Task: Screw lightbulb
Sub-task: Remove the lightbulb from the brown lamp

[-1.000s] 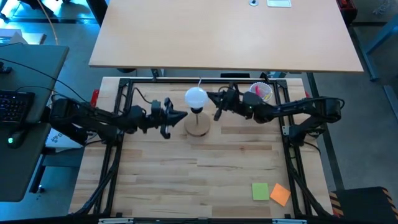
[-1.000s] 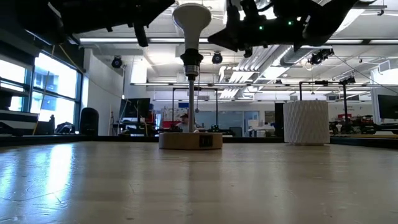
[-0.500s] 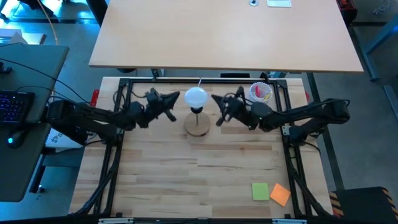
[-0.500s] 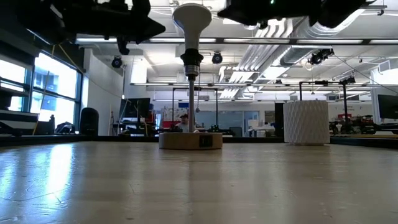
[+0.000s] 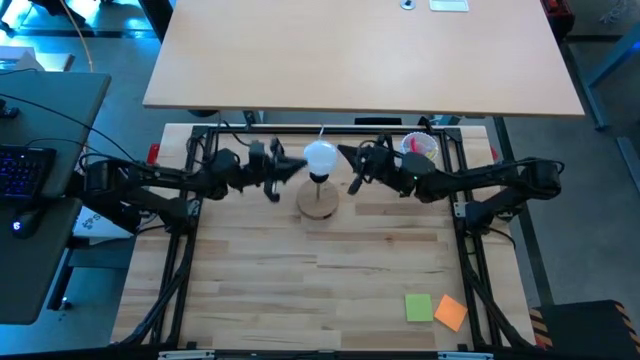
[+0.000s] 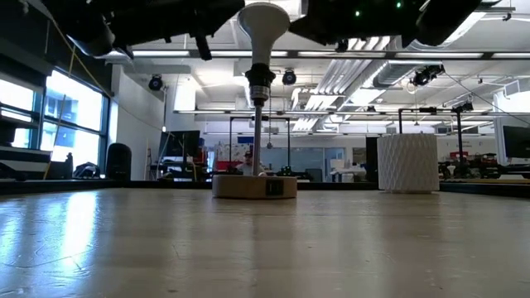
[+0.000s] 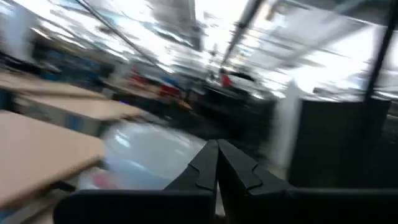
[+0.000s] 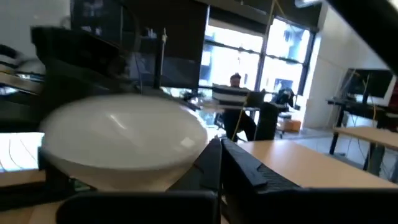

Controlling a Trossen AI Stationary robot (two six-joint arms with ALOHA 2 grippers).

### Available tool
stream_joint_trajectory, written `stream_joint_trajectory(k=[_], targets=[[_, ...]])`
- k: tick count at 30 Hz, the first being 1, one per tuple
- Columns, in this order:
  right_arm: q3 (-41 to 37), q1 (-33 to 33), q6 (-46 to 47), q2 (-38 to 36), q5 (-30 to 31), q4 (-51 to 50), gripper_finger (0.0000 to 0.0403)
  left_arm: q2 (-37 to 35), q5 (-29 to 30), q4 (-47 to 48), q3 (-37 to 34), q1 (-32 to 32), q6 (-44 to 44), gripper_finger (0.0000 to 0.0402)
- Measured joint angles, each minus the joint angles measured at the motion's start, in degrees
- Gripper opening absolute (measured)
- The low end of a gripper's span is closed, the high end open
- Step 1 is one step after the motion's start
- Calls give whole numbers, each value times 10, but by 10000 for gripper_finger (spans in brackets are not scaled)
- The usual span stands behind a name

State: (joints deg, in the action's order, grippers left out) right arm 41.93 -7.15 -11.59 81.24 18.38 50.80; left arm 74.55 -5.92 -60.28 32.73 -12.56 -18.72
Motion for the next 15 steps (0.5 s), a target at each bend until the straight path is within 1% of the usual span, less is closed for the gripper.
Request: stream_joint_trajectory(k=[3,7,8,10,12,14,15], targets=[[0,-25,12,1,-4,-6,0,-6,2,5,-1,30,-2,0],[0,-43,-12,-8,30,-6,0,-26,14,5,-2,71,19,0],[0,-43,-22,-14,31,-5,0,-31,21,10,-2,78,27,0],[0,-37,-37,-35,25,-19,0,-43,54,32,-2,89,45,0],[0,-27,-50,-56,9,-51,0,-61,102,64,-2,94,66,0],[0,-15,-52,-76,-23,-89,0,-76,157,107,-1,95,82,0],[0,-9,-47,-83,-49,-97,0,-86,186,140,-1,94,87,0]])
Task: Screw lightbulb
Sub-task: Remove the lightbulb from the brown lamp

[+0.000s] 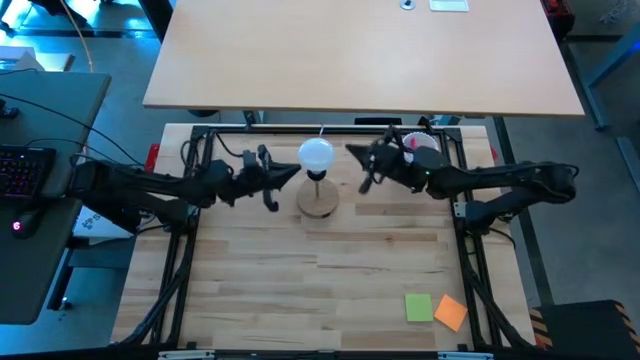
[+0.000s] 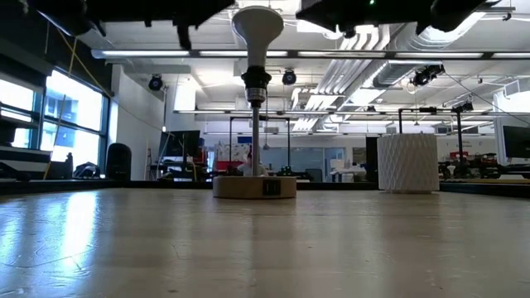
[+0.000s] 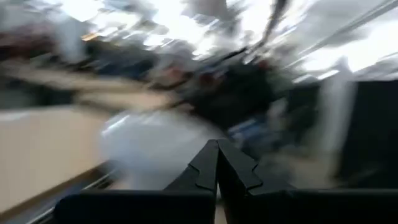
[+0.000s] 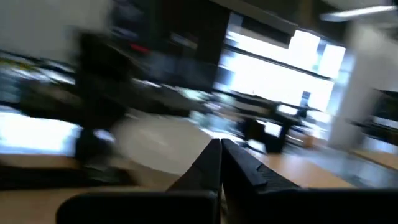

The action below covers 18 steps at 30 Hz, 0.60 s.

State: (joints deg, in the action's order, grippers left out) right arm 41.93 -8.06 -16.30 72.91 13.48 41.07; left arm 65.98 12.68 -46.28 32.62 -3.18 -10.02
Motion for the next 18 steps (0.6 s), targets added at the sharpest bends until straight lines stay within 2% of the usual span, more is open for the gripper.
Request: stream_joint_trajectory(k=[4,7,9,13,16,18], targets=[[0,15,53,-10,-151,11,0,-16,99,86,-1,-10,0,0],[0,15,80,5,-228,24,0,-7,120,79,-1,-39,7,0],[0,14,86,24,-223,35,0,5,99,59,-1,-68,7,0],[0,3,86,69,-160,77,0,41,-14,-22,-1,-115,-1,0],[0,-6,88,88,-117,97,0,60,-85,-65,-1,-123,-19,0],[-1,-13,88,91,-91,102,0,63,-89,-75,-2,-115,-32,0]])
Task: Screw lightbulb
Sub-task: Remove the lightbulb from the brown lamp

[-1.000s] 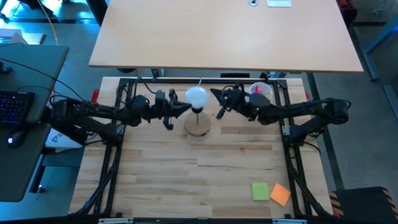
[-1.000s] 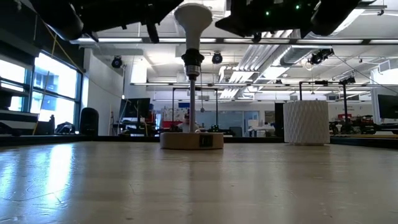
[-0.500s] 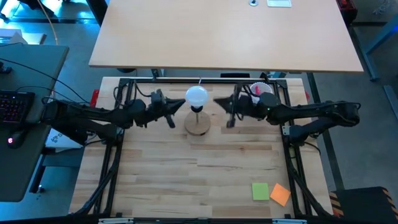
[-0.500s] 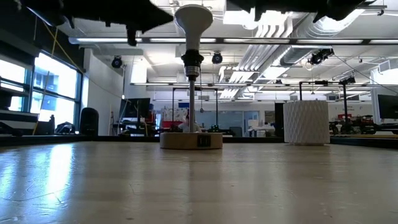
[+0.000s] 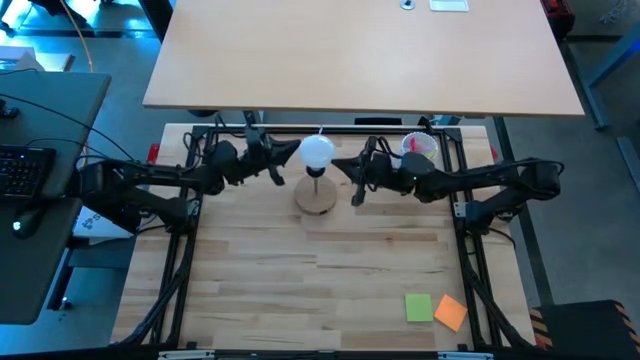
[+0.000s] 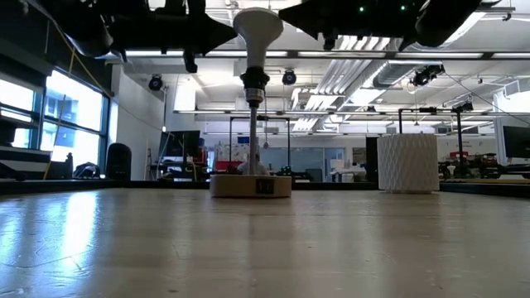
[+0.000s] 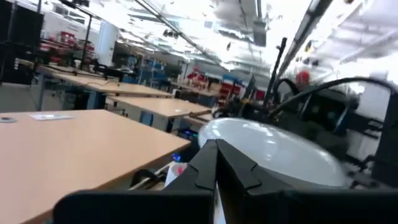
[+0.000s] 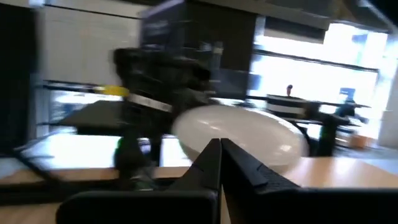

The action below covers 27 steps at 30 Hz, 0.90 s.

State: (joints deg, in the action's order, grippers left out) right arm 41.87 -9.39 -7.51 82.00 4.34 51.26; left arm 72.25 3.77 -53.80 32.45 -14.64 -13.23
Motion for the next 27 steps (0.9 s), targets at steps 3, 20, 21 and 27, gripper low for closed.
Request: stream_joint_trajectory(k=[3,20,21,27], targets=[[0,-18,19,-1,67,1,0,-4,-10,-6,0,25,-28,0],[1,-29,4,-22,55,-13,0,-26,23,41,2,132,0,0],[1,-28,-1,-26,37,-14,0,-34,28,59,2,134,1,0],[1,-34,16,-29,-103,-12,0,-95,149,223,1,140,0,0]])
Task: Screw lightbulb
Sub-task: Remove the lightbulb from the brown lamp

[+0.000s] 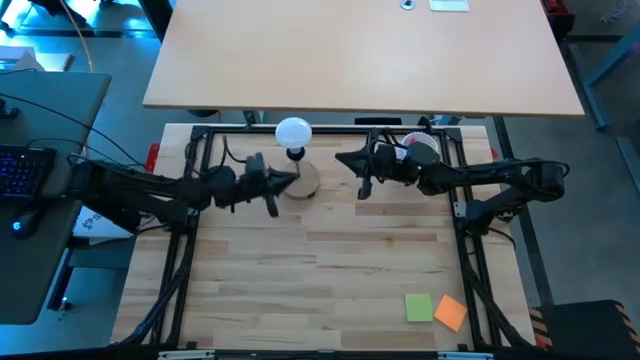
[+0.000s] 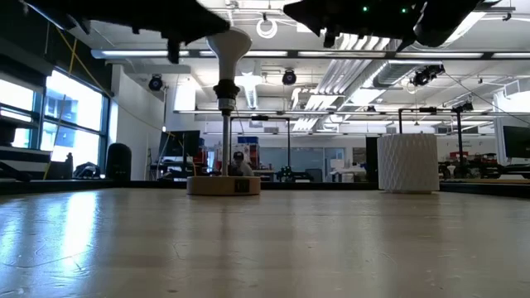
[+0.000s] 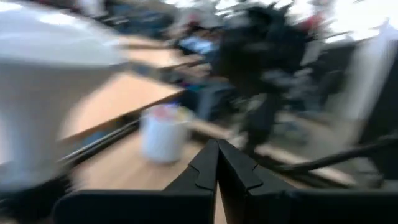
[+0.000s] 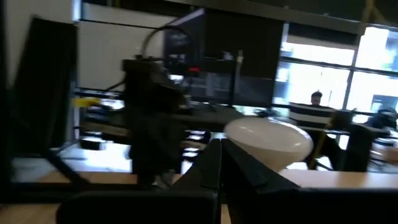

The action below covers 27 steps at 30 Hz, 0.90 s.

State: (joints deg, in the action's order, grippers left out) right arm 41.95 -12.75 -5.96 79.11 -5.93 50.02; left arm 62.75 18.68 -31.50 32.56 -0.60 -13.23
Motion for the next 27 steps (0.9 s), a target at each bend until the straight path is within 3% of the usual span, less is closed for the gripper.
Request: stream_joint_trajectory(k=[6,10,13,19,22,27], targets=[[0,0,-3,6,-44,15,0,-64,157,160,-1,-21,-12,0],[8,-6,0,40,-58,58,0,-81,200,143,-1,-72,66,0],[39,-18,17,84,-93,89,0,-75,175,52,0,-122,137,0],[134,-37,42,169,-127,94,0,-19,-39,-113,0,-202,163,0],[169,-44,60,201,-121,81,0,5,-61,-130,1,-212,137,0],[187,-53,58,213,-44,42,0,6,-62,-130,1,-190,115,0]])
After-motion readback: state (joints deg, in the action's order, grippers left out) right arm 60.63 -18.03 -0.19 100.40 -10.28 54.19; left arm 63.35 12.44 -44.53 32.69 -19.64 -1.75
